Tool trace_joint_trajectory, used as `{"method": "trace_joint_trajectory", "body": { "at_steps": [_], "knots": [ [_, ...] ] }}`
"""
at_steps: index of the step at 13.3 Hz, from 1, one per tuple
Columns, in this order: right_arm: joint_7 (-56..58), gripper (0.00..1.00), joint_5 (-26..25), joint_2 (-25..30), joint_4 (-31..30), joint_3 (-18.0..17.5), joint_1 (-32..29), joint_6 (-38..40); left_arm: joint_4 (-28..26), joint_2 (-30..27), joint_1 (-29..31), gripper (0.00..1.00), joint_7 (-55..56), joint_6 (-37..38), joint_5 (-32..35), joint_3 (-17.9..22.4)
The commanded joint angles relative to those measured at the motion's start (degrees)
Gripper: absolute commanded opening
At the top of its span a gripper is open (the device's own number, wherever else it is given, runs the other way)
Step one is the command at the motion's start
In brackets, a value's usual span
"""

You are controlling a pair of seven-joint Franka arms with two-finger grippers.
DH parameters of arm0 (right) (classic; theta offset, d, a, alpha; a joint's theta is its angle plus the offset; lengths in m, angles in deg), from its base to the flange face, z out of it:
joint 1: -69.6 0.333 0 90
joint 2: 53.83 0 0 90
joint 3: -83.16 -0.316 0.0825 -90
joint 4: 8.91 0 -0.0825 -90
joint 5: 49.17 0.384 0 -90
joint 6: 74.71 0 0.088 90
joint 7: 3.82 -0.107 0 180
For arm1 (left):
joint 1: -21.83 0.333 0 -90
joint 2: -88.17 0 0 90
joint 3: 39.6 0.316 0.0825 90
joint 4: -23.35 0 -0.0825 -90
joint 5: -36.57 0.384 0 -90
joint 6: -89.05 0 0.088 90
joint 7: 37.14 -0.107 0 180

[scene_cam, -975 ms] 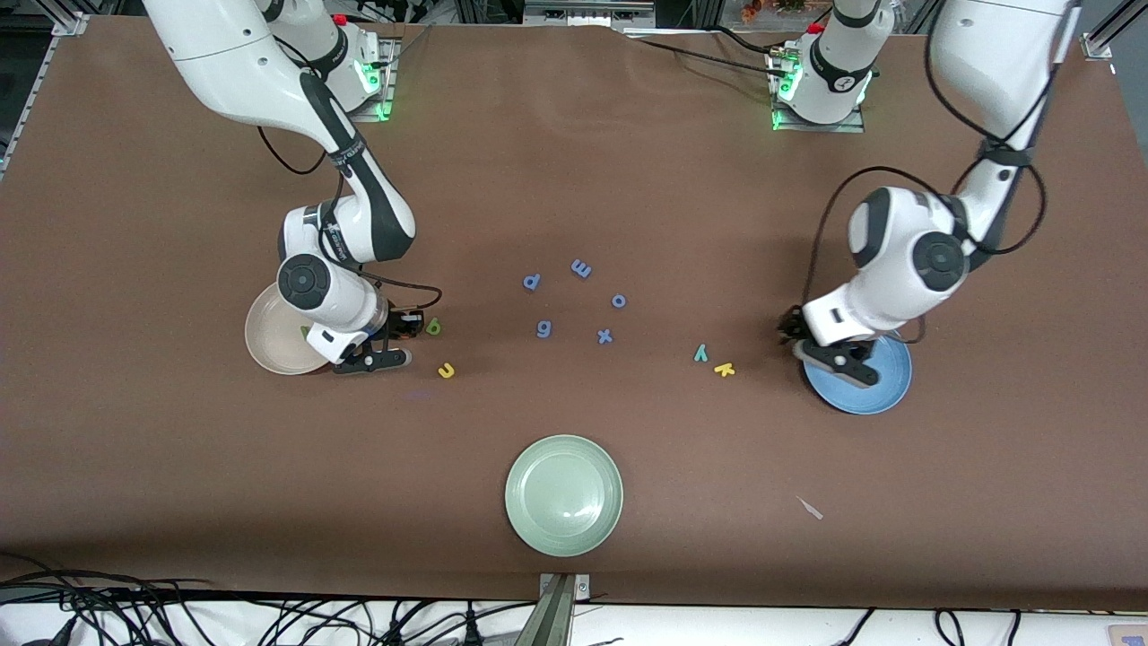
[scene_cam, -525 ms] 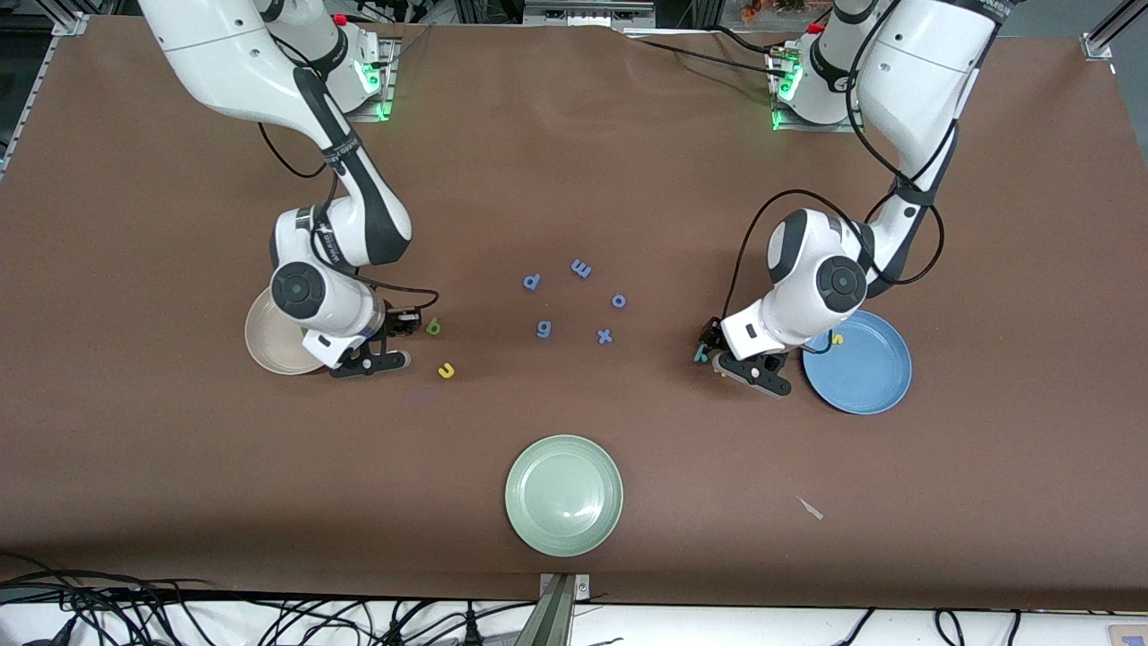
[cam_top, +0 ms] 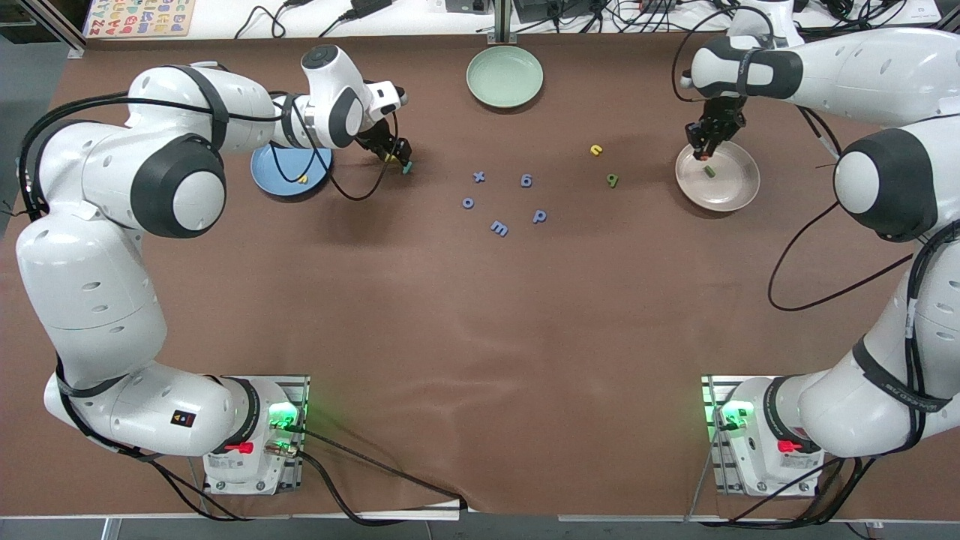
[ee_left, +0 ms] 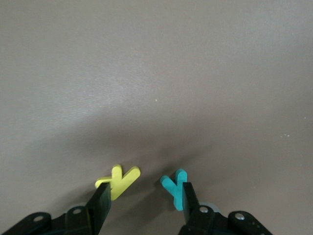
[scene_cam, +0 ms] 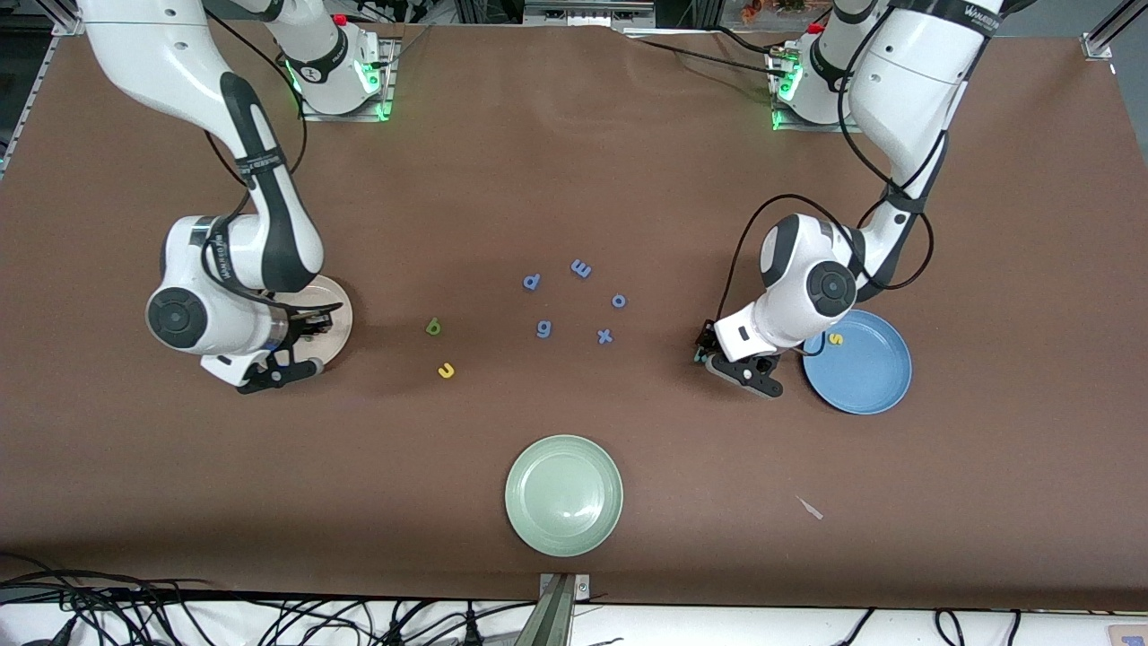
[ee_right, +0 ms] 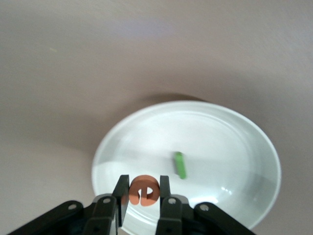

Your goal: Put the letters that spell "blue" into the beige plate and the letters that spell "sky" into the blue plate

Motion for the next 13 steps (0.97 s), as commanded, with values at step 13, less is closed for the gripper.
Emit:
{"method": "trace_joint_trajectory", "body": {
  "at_steps": [13],
  "knots": [
    [-25.89, 1.0, 6.47, -1.53, -2.22, -2.41, 13.75, -11.38, 4.21, 1.71, -0.15, 0.66, -5.36, -0.53, 2.21, 2.84]
  ]
}}
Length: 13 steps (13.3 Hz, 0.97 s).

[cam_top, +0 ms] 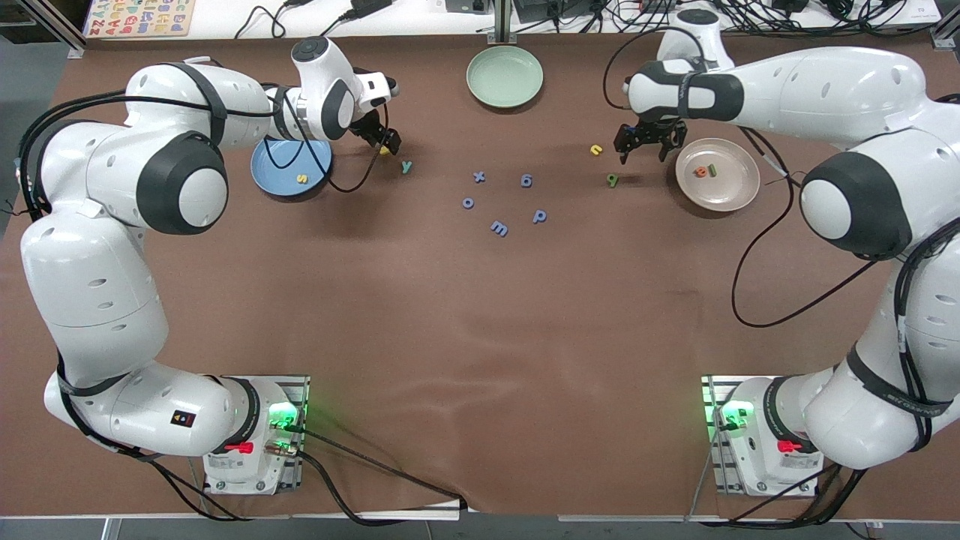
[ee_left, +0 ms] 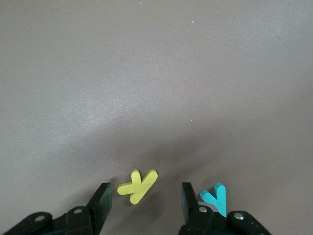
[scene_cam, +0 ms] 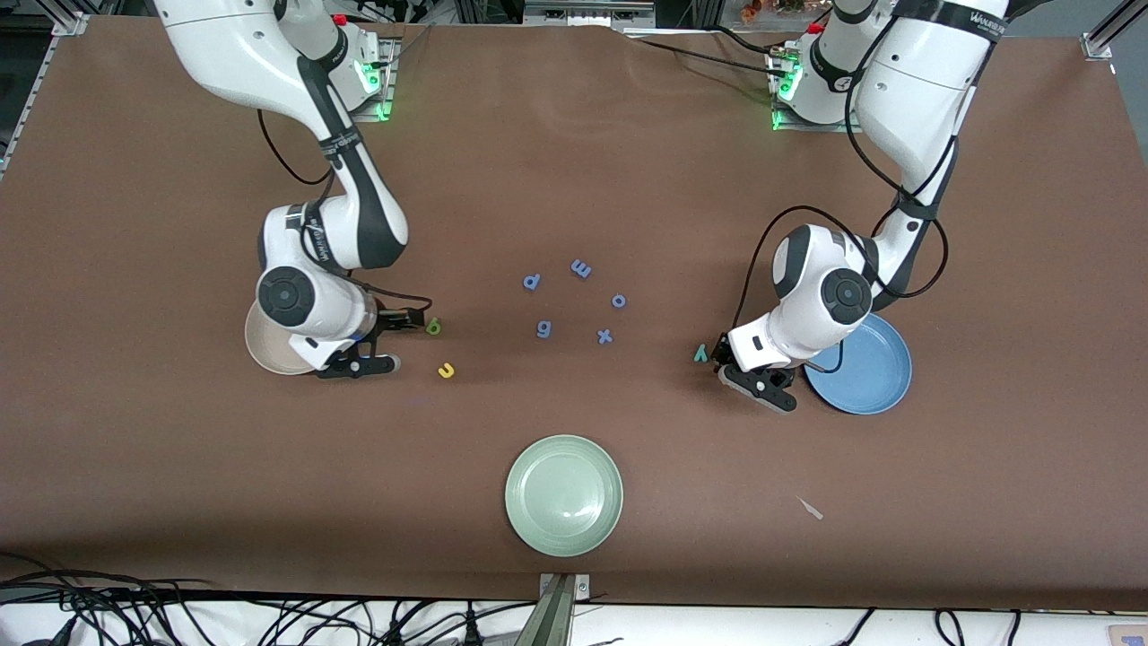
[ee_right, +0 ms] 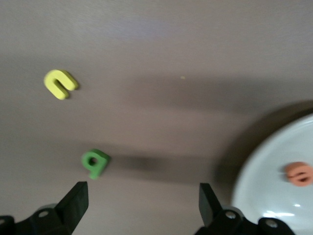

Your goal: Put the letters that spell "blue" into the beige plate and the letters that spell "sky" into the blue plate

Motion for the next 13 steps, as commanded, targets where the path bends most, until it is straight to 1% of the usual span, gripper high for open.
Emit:
{"method": "trace_joint_trajectory", "body": {
  "at_steps": [1, 3, 6, 7, 8, 9, 12, 13],
  "knots": [
    [-6.14, 1.0, 1.19, -0.72, -2.0, 0.37, 3.52, -5.46, 2.53, 1.84, -0.26, 0.66, -0.86, -0.19, 1.26, 0.34],
    [-8.17, 1.0, 1.19, -1.94, -2.09, 0.37, 4.76, -8.19, 4.11, 3.25, -0.26, 0.65, -2.35, -0.19, 1.26, 1.57],
    [-8.44, 1.0, 1.27, -4.05, -2.09, 0.37, 5.64, -11.71, 4.56, 3.95, -0.26, 0.65, -2.71, -0.28, 1.18, 1.57],
    [-8.44, 0.99, 1.27, -4.23, -2.09, 0.28, 5.73, -11.98, 4.56, 3.96, -0.34, 0.65, -2.53, -0.28, 1.09, 1.66],
    [-8.53, 0.96, 1.27, -4.24, -2.09, 0.11, 5.9, -12.07, 4.56, 4.13, -0.52, 0.65, -2.27, -0.45, 1.09, 1.66],
    [-8.53, 0.91, 1.27, -4.32, -2.26, 0.11, 5.9, -12.07, 4.56, 4.22, -0.52, 0.65, -1.83, -0.54, 0.91, 1.57],
    [-8.62, 0.57, 1.27, -4.32, -2.88, -0.33, 5.9, -11.81, 4.47, 4.22, -1.05, 0.66, -1.65, -0.54, 0.82, 1.57],
    [-8.62, 0.52, 1.27, -4.32, -2.88, -0.42, 5.9, -11.63, 4.39, 4.22, -1.05, 0.66, -1.65, -0.54, 0.82, 1.57]
  ]
}}
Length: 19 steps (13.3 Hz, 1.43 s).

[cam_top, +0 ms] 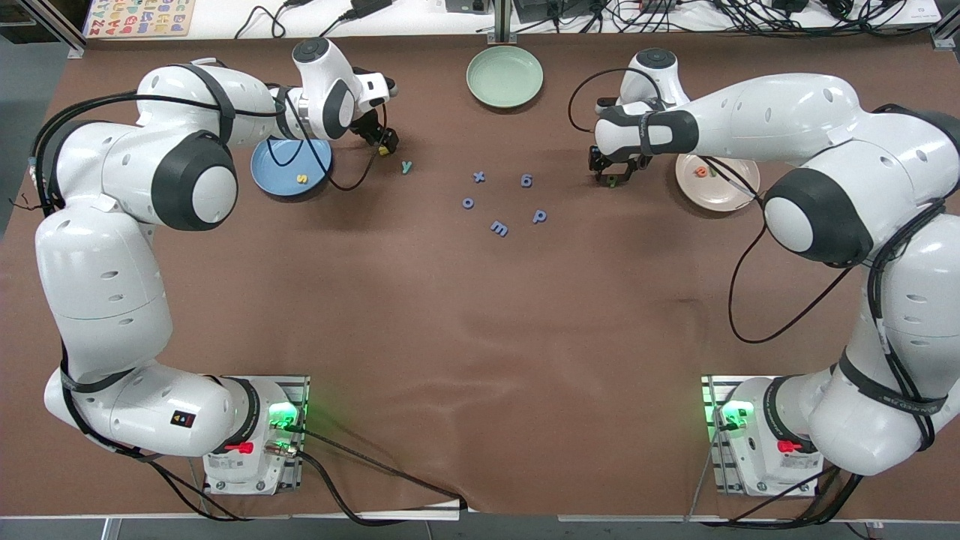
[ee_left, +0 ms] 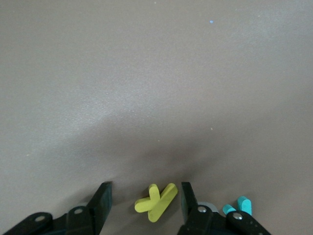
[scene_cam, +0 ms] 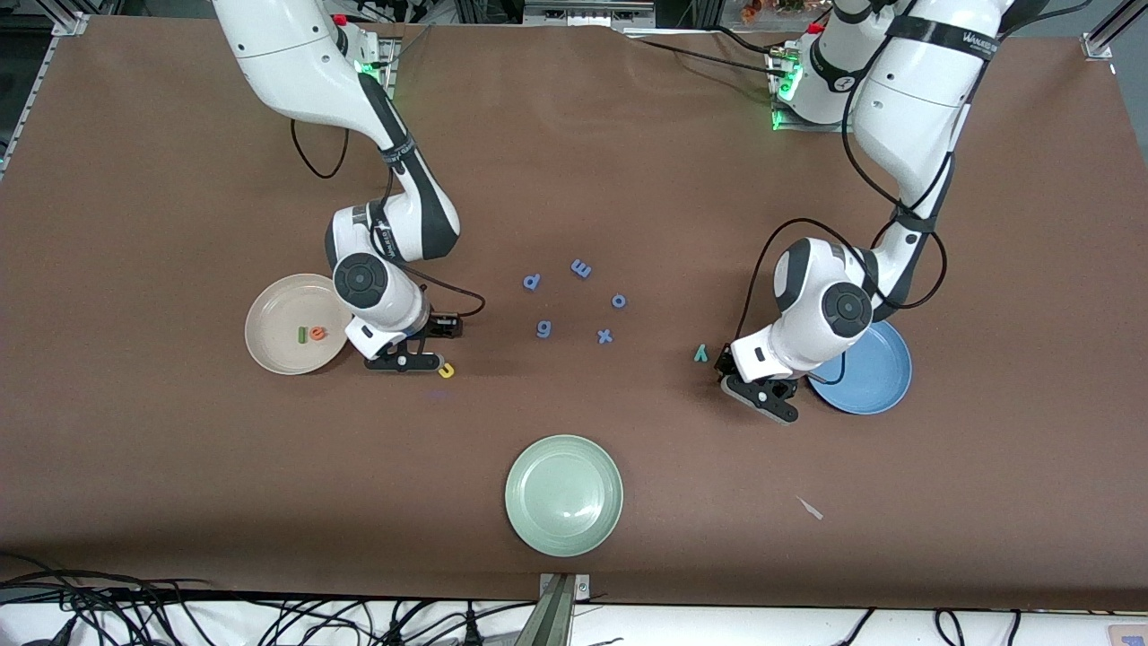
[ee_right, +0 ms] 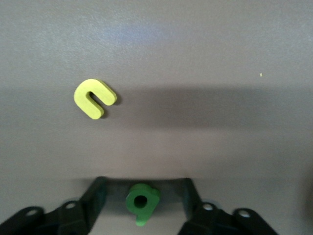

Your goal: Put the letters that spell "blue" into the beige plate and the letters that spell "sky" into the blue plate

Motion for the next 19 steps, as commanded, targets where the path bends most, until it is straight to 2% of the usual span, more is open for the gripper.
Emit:
{"method": "trace_joint_trajectory", "body": {
  "at_steps": [1, 3, 4, 6, 8, 10, 12, 15, 17, 19],
  "knots": [
    [-0.47, 0.47, 1.07, 0.18, -1.03, -0.23, 0.55, -0.38, 1.18, 1.08, -0.95, 0.66, 0.14, -0.39, 0.91, 0.33],
    [-0.38, 0.4, 1.07, 0.27, -1.12, -0.23, 0.55, -0.2, 1.1, 0.99, -1.04, 0.66, -0.03, -0.39, 1.26, 0.42],
    [-0.38, 0.39, 1.07, 0.27, -1.29, -0.23, 0.55, -0.2, 1.01, 1.08, -1.04, 0.62, -0.56, -0.39, 1.26, 0.42],
    [0.06, 0.35, 1.07, 0.27, -1.73, -0.23, 0.55, -0.2, 1.01, 1.17, -1.04, 0.4, -0.83, -0.39, 1.44, 0.42],
    [0.85, 0.25, 1.07, 0.27, -1.73, -0.23, 0.47, -0.11, 0.75, 1.25, -0.96, 0.22, -0.91, -0.48, 1.52, 0.42],
    [2.07, 0.17, 0.98, 0.7, -0.6, -0.14, -0.14, 2.59, 0.74, 1.25, -0.96, 0.13, -0.92, -0.48, 1.53, 0.42],
    [5.66, 0.16, 0.98, 0.97, 2.74, 0.39, -1.81, 9.69, 0.74, 0.99, -0.96, 0.05, -0.83, -0.39, 1.53, 0.42],
    [14.53, 0.16, 0.8, 2.99, 3.28, 0.91, -5.5, 14.03, 0.66, -2.07, -0.26, 0.02, -0.48, 1.79, 1.53, 0.42],
    [20.24, 0.16, 0.63, 3.87, 3.54, 4.85, -5.6, 18.32, 0.57, -6.55, 2.72, 0.01, -0.56, 9.94, 1.61, 0.42],
    [26.75, 0.16, 0.19, 4.49, 3.54, 8.8, -5.6, 21.41, -1.44, -9.98, 6.84, 0.01, -3.79, 14.19, 2.4, 0.42]
  ]
}}
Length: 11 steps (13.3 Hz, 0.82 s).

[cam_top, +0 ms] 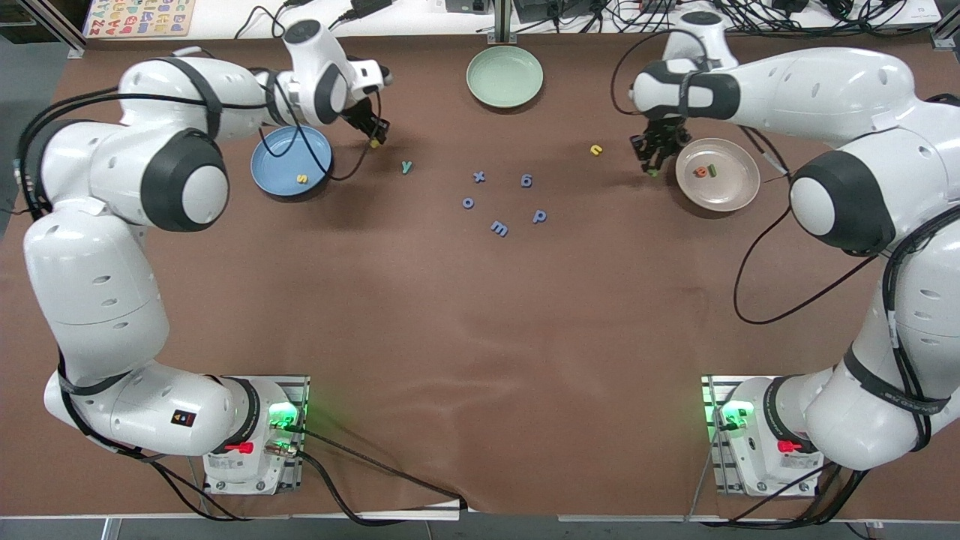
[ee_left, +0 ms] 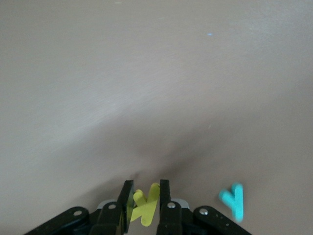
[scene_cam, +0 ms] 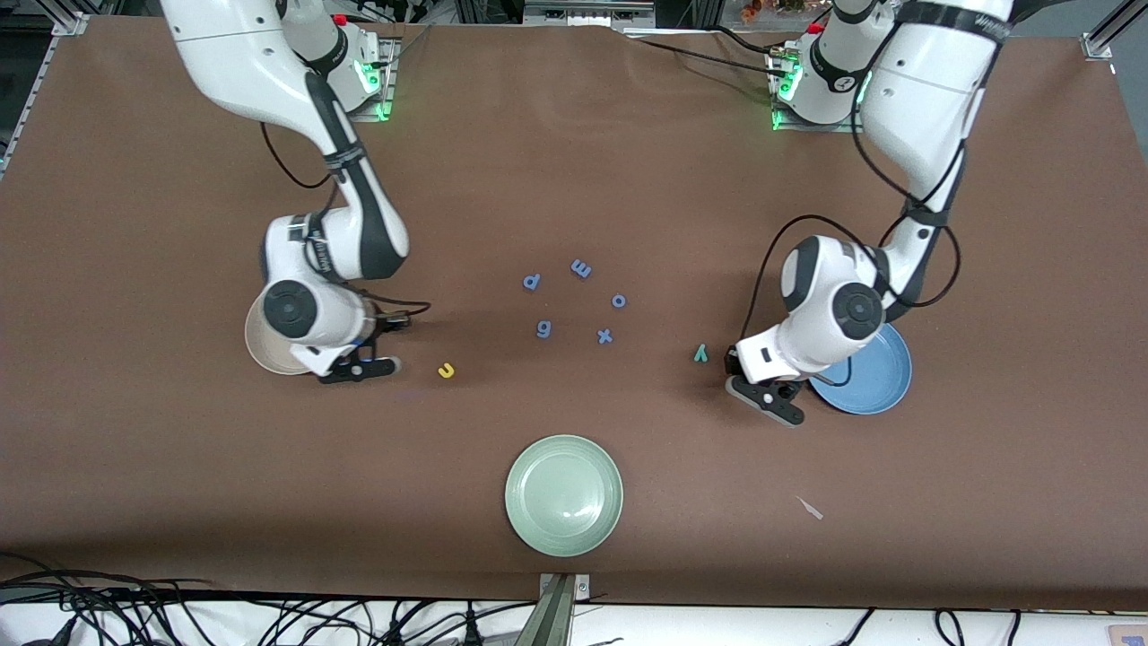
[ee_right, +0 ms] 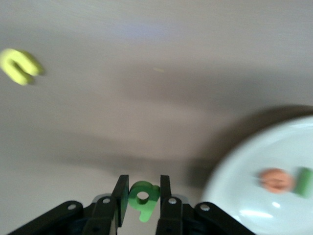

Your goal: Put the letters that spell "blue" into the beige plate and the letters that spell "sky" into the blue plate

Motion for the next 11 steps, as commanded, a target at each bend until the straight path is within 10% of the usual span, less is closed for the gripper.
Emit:
{"method": "trace_joint_trajectory", "body": {
  "at_steps": [1, 3, 4, 5, 6, 7, 11],
  "knots": [
    [8.57, 0.16, 0.1, 1.27, -0.28, 5.24, -0.01, 4.04, -4.73, -6.55, 6.35, 0.01, -6.56, 5.13, 2.11, -0.36],
    [12.54, 0.19, 0.1, 0.65, -0.63, 7.98, -0.1, 4.22, -7.2, -7.17, 9.52, 0.03, -15.0, 5.22, 2.11, 1.3],
    [12.81, 0.48, 0.19, 0.39, -0.72, 8.25, -0.63, 4.22, -8.69, -7.35, 9.71, 0.03, -18.61, 5.22, 2.03, 3.22],
    [12.38, 0.99, 0.45, 0.13, -0.63, 8.25, -0.8, 4.04, -9.92, -7.27, 9.71, 0.08, -19.51, 5.05, 1.42, 4.2],
    [12.29, 1.0, 0.45, 0.21, -0.55, 8.25, -0.81, 4.13, -10.28, -7.09, 9.8, 0.26, -18.91, 5.05, 1.32, 4.21],
    [11.85, 1.0, 0.63, 0.39, -0.28, 8.25, -0.63, 4.22, -9.94, -7.09, 9.71, 0.68, -18.56, 5.05, 1.23, 4.21],
    [11.67, 1.0, 1.07, -0.4, 4.28, 5.98, 1.39, 3.96, -8.53, -7.26, 7.35, 0.74, -12.08, 4.96, 0.18, 2.03]
  ]
}}
